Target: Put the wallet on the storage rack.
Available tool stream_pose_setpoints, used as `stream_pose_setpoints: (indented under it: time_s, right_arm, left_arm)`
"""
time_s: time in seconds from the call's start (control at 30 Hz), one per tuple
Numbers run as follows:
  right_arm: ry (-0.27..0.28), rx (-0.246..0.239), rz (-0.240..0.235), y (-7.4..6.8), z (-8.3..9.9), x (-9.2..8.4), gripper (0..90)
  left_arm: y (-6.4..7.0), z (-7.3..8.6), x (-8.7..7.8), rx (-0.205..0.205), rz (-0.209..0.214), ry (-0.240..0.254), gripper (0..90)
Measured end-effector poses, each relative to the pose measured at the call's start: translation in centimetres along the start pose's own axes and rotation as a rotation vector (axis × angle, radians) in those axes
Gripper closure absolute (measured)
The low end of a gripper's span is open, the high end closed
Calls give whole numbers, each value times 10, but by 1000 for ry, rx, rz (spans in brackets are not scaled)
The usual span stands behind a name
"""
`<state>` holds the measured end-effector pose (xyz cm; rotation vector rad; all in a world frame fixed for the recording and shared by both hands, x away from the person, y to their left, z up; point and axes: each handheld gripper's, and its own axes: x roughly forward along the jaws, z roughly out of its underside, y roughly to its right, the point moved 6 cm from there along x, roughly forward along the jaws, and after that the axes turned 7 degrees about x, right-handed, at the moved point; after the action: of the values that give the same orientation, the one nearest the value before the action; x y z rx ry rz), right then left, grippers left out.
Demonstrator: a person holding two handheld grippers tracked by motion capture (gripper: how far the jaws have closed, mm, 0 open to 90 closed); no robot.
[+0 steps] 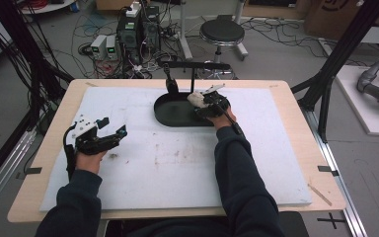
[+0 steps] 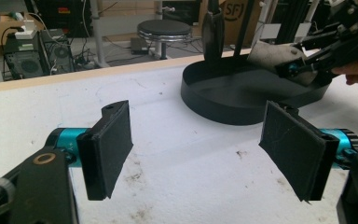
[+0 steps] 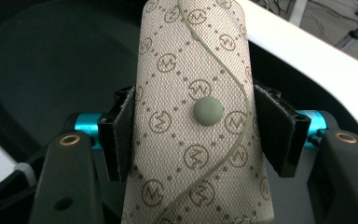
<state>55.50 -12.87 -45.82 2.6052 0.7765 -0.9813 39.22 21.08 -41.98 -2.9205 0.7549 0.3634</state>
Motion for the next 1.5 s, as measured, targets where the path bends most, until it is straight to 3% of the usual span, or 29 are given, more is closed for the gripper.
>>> stream_pose_setpoints:
  time_s: [0.13, 0.27, 0.37, 0.47, 0.63, 0.67, 0.7, 0.73, 0.8, 0.87, 0.93, 1.0, 1.07, 1.3, 1.5]
  right_arm:
    - [-27, 1, 34, 5, 5, 8, 350]
    - [-15, 23, 47, 9, 5, 5, 318]
    - [17, 18, 39, 11, 0, -7, 312]
    - [39, 45, 10, 15, -2, -22, 312]
    - [12, 54, -37, 24, 7, -51, 290]
    - [32, 56, -33, 25, 10, -57, 292]
    - [67, 37, -19, 27, 14, -65, 293]
    - [64, 43, -14, 29, 18, -71, 279]
    - [42, 85, -49, 34, 26, -83, 234]
    - [86, 69, -40, 38, 35, -99, 241]
    - [68, 79, -49, 41, 43, -114, 214]
    - [136, 58, -36, 44, 51, -131, 214]
    - [152, 61, -26, 47, 64, -147, 214]
    - [179, 79, 19, 57, 104, -176, 213]
    - [184, 94, 53, 61, 126, -183, 213]
  left_arm:
    - [0, 1, 0, 2, -1, -3, 246]
    - [1, 1, 1, 5, 3, -6, 245]
    - [2, 1, 1, 6, 3, -8, 246]
    - [2, 1, 2, 6, 5, -7, 246]
    - [1, 1, 3, 4, 6, -7, 246]
    - [1, 1, 3, 3, 9, -2, 246]
    - [2, 1, 3, 1, 11, 2, 246]
    - [2, 0, 2, -2, 13, 4, 245]
    - [1, -1, 2, -6, 16, 10, 246]
    - [1, -1, 3, -9, 14, 7, 246]
    - [1, -1, 3, -11, 11, 10, 245]
    - [-1, -1, 3, -14, 9, 14, 246]
    - [-2, -3, 3, -19, 6, 22, 245]
    - [0, -4, 2, -15, 15, 28, 246]
    - [2, -5, 1, -7, 16, 31, 246]
